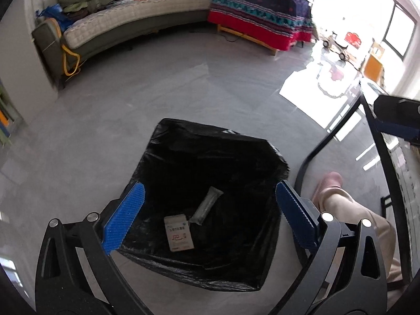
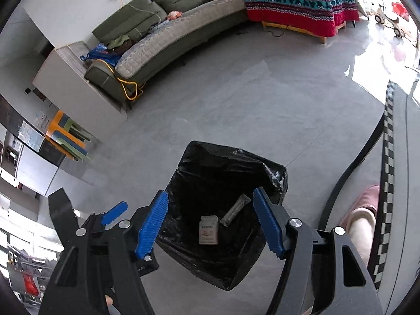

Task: Collect trash
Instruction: 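Return both tools to the table and grasp the dark grey cloth with the right tool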

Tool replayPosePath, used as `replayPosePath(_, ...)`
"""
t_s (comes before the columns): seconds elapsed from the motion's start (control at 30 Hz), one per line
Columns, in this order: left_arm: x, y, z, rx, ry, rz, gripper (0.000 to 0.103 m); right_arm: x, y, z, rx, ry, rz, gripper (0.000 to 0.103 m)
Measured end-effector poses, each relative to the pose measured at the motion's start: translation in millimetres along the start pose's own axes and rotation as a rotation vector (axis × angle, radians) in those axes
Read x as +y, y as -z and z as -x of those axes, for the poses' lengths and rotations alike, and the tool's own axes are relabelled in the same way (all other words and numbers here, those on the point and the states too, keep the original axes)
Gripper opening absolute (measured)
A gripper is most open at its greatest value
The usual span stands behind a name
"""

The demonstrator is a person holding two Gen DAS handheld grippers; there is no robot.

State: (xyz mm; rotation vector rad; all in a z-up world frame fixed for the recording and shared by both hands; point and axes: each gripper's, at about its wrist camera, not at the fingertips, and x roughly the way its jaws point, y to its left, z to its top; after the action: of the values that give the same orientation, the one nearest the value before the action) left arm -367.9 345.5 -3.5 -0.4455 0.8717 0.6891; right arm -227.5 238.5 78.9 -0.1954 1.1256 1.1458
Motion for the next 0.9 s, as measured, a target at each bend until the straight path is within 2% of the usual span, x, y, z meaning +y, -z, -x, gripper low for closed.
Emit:
replayPosePath(0.27,-46.8,-11.3,10.1,-0.026,0.044,-0.102,0.097,-29.1,6.5,35.5,-0.066,0.004,-0.046,0.068)
replayPosePath(0.43,-91.2,-20.3,24.9,-0.056,0.109,-0.169,0.097,-54.9,15.9,70.5,-0.127,0.036,-0.086,0.068)
replayPosePath(0.67,-179.4,-31.6,29.6,-0.061,0.217,-0.315,0.097,-112.9,40.0,136.8,-0.211,0.184,-0.147,0.068)
replayPosePath(0.9,-273.9,-37.2,33.5,-0.061,0.334,-0.46,0.097,-185.2,64.8,197.0,-0.272,0.344,-0.272,0.068)
